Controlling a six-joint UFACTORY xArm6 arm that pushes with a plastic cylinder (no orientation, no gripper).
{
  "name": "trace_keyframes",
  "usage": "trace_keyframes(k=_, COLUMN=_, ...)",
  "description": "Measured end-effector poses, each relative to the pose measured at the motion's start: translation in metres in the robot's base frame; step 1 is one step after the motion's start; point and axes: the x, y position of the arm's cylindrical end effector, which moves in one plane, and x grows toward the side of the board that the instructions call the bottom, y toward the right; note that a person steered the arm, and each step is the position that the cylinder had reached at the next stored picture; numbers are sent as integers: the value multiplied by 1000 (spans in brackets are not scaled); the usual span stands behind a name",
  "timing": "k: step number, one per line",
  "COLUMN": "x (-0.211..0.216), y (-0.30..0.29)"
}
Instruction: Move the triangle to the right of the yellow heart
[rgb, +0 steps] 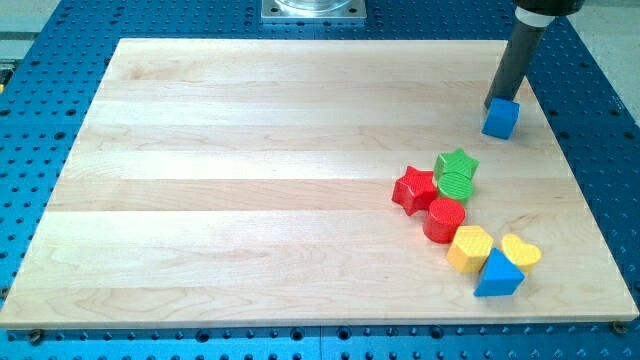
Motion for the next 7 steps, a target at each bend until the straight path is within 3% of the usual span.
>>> trace_keyframes(k=1, x=22, y=-54)
trace_keyframes(k=2, x=64, y=-164)
trace_keyframes(k=3, x=172, y=-246)
trace_keyframes(k=4, x=254, y=-165)
trace_keyframes(k=5, x=276, y=-90)
trace_keyframes(k=7, x=280, y=-44)
